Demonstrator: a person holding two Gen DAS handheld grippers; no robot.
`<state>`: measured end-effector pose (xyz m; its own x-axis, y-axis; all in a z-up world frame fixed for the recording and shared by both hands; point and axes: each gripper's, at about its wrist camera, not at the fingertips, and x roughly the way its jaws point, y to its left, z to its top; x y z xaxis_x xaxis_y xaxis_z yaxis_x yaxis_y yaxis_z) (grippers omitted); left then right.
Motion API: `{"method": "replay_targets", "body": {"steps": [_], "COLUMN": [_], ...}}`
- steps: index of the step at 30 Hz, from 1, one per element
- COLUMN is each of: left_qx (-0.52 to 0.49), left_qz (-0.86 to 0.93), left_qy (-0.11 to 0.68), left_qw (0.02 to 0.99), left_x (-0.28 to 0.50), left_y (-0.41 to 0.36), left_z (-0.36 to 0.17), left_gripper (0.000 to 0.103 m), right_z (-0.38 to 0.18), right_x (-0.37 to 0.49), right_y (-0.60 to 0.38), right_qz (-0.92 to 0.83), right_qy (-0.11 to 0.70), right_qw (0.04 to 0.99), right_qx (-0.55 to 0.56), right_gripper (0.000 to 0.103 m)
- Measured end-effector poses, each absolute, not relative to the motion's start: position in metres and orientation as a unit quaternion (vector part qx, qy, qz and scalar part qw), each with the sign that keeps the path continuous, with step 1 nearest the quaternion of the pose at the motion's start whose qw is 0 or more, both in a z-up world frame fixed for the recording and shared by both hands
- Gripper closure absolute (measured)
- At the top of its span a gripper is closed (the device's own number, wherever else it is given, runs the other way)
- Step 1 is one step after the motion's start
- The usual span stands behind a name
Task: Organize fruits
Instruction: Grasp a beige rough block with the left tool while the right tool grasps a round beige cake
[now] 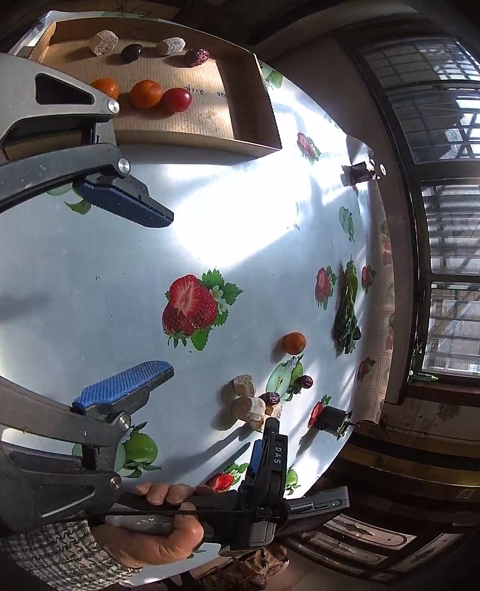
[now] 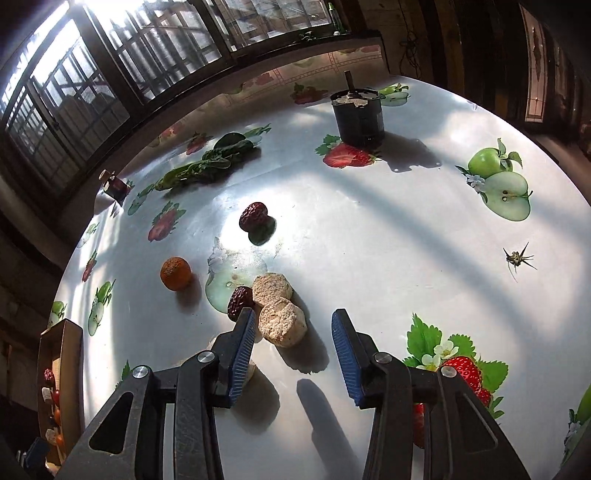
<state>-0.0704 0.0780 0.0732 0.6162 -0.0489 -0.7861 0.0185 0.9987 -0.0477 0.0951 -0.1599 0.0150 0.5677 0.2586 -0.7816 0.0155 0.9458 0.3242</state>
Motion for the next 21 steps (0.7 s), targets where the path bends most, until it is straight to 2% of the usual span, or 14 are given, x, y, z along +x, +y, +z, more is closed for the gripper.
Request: {"method": "replay_targets", "body": {"steps": [6,7,8,15,21], "left_qx": [-0.018,-0.017,-0.015,0.024,0.068], "left_qz": [-0.051,-0.06,-0.071,-0.136,-0.158], "left_qy": [0.456,0.456,0.455,0.42,0.447], "left_qw": [0.889,0.888,0.888,0.897,0.878], "left_x": [-0.031,-0.026,-0.02,0.026,0.057], "left_y": [0.052,0.046,0.039,-0.013,-0.044], "left_z": [0.059,0.058,0.058,0.061,0.029], "left_gripper": [0.031,0.031,0.031,0.031,0.031], "right_z": [0.006,0.006,0.006,0.011,0.017], "right_x": [0.099,0.098,0.098,0.095,0.096], "right_y": [-0.151,-0.151,-0.152,-0.188,-0.216], "right_qz": [0.079,0.079,0.081,0.053,0.034], "right_qy": [0.457,0.456,0.458,0.445,0.432], "right_qw": [0.876,0.876,0.875,0.877,0.879], "right_qx": [0.133,0.131,0.133,0.172,0.2], "right_gripper": [0.057,0.059,0.071,0.071,0.071]}}
